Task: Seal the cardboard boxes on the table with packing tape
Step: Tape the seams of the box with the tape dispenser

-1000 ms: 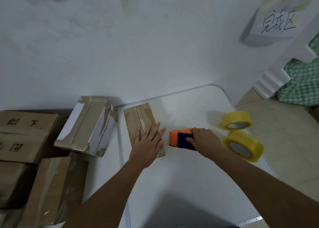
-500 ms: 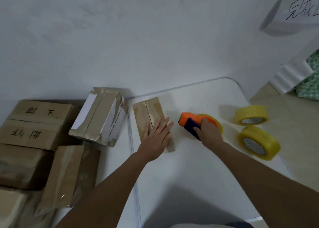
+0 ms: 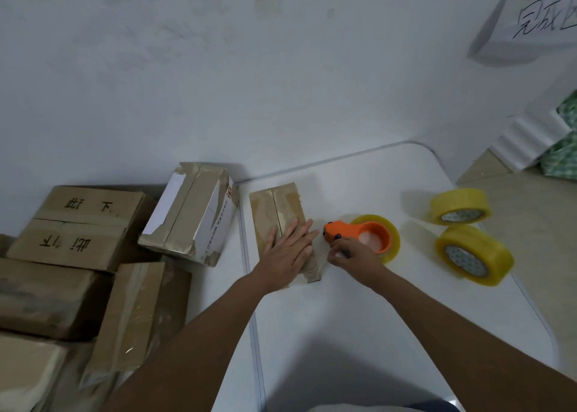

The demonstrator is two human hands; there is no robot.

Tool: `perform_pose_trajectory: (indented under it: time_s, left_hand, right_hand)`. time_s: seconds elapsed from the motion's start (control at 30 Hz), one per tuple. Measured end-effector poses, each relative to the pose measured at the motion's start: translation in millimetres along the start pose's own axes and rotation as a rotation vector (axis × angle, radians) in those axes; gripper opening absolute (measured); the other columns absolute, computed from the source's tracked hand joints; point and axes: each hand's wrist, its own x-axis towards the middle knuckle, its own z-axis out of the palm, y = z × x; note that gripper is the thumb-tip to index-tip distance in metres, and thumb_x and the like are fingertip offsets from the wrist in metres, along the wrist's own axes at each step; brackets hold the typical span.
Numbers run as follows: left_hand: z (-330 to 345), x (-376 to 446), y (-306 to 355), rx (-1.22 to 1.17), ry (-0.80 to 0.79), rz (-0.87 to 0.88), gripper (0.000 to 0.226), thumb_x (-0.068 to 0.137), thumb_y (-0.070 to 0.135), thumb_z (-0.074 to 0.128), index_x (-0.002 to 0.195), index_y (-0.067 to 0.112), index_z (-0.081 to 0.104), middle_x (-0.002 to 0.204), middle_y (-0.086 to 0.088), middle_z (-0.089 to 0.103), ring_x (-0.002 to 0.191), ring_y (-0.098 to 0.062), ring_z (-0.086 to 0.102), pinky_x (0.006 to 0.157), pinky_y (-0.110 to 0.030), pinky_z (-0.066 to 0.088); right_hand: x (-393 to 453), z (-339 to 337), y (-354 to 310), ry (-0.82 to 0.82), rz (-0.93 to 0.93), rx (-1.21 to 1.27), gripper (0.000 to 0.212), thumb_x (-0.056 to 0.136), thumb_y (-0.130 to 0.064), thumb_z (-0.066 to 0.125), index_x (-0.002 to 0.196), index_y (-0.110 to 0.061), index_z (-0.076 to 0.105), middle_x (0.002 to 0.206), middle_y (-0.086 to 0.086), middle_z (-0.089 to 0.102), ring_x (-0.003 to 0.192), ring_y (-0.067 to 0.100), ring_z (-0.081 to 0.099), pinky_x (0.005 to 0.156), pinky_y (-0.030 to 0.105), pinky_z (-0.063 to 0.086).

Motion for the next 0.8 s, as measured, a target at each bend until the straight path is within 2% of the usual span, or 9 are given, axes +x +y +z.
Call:
perform_pose_trajectory:
  time_s: [0.07,0.13,0.2,0.27,0.4,0.5,0.6,0.67,0.8]
  left_hand:
    - [2.3,-5.5,-3.5,0.012,0.002,0.013,0.048,0.108,0.039,0.018,0.156,0.038,0.018,0.161,0.025,-0.003,0.147,0.004,-0.019,0.112,-0.028,-0.027]
    - [3.1,-10.8,-5.6,0.012,-0.010,0.024,0.048,0.108,0.040,0.017,0.156,0.039,0.018,0.161,0.025,-0.004,0.147,0.003,-0.020,0.115,-0.031,-0.024]
    - [4.2,-16.9,-7.3,0.007,-0.017,0.035,0.048,0.107,0.040,0.016,0.156,0.039,0.018,0.160,0.026,-0.005,0.146,0.004,-0.019,0.116,-0.032,-0.023]
    - [6.1,-22.8,-9.9,0.005,0.005,0.042,0.047,0.108,0.037,0.018,0.155,0.039,0.020,0.159,0.027,-0.003,0.146,0.005,-0.018,0.117,-0.032,-0.021]
    - [4.0,-26.5,-13.3,-0.087,0.031,0.061,0.045,0.110,0.031,0.023,0.154,0.038,0.024,0.161,0.025,-0.001,0.147,0.007,-0.014,0.119,-0.035,-0.018]
    - [-0.6,-28.1,-14.3,-0.124,0.054,0.090,0.044,0.109,0.028,0.027,0.153,0.035,0.029,0.163,0.020,0.003,0.148,0.005,-0.008,0.121,-0.034,-0.014]
    - [0.1,-35.0,-17.2,-0.051,0.129,0.137,0.045,0.108,0.032,0.028,0.152,0.028,0.036,0.164,0.014,0.012,0.151,0.000,-0.004,0.122,-0.034,-0.008]
    - [-0.3,-43.6,-18.7,-0.059,0.131,0.129,0.046,0.108,0.034,0.026,0.153,0.026,0.035,0.163,0.014,0.015,0.150,0.001,-0.001,0.123,-0.032,-0.006]
    - [5.3,-59.5,-20.2,-0.021,0.069,0.108,0.051,0.106,0.044,0.026,0.155,0.030,0.028,0.163,0.018,0.010,0.149,0.004,-0.006,0.121,-0.028,-0.009]
  right_hand:
    - [-9.9,-7.1,-1.5,-0.021,0.032,0.000,0.005,0.087,-0.022,0.071,0.089,-0.018,0.068,0.104,-0.004,0.062,0.095,0.010,0.055,0.077,0.021,0.040]
    - [-18.4,-15.7,-6.6,-0.133,0.079,-0.056,0.008,0.088,-0.025,0.070,0.089,-0.017,0.070,0.100,-0.006,0.067,0.089,0.006,0.058,0.073,0.016,0.044]
    - [-24.4,-25.9,-13.3,-0.300,0.157,-0.012,0.009,0.088,-0.022,0.068,0.087,-0.013,0.070,0.096,-0.002,0.071,0.087,0.007,0.063,0.076,0.019,0.050]
    - [-30.4,-37.4,-18.7,-0.388,0.212,0.124,0.009,0.089,-0.015,0.066,0.082,-0.008,0.066,0.093,0.004,0.073,0.087,0.009,0.066,0.081,0.025,0.054]
    - [-42.3,-45.5,-11.1,-0.249,0.241,0.278,0.006,0.091,-0.011,0.063,0.086,-0.006,0.064,0.094,0.008,0.074,0.092,0.015,0.068,0.087,0.032,0.053]
    - [-49.5,-25.7,-4.9,-0.082,0.235,0.357,0.021,0.098,-0.028,0.057,0.107,-0.010,0.061,0.108,0.005,0.069,0.102,0.018,0.066,0.090,0.034,0.053]
    - [-55.2,-2.3,-9.4,-0.069,0.305,0.543,0.036,0.098,-0.047,0.050,0.121,-0.019,0.054,0.119,0.001,0.064,0.107,0.017,0.063,0.095,0.036,0.052]
    - [-58.6,7.6,-13.8,-0.052,0.358,0.658,0.040,0.097,-0.049,0.050,0.114,-0.014,0.059,0.108,0.007,0.071,0.098,0.020,0.069,0.092,0.036,0.053]
    - [-65.5,19.4,-16.5,0.052,0.229,0.529,0.027,0.093,-0.030,0.064,0.097,-0.004,0.067,0.084,0.007,0.070,0.073,0.012,0.066,0.072,0.025,0.051]
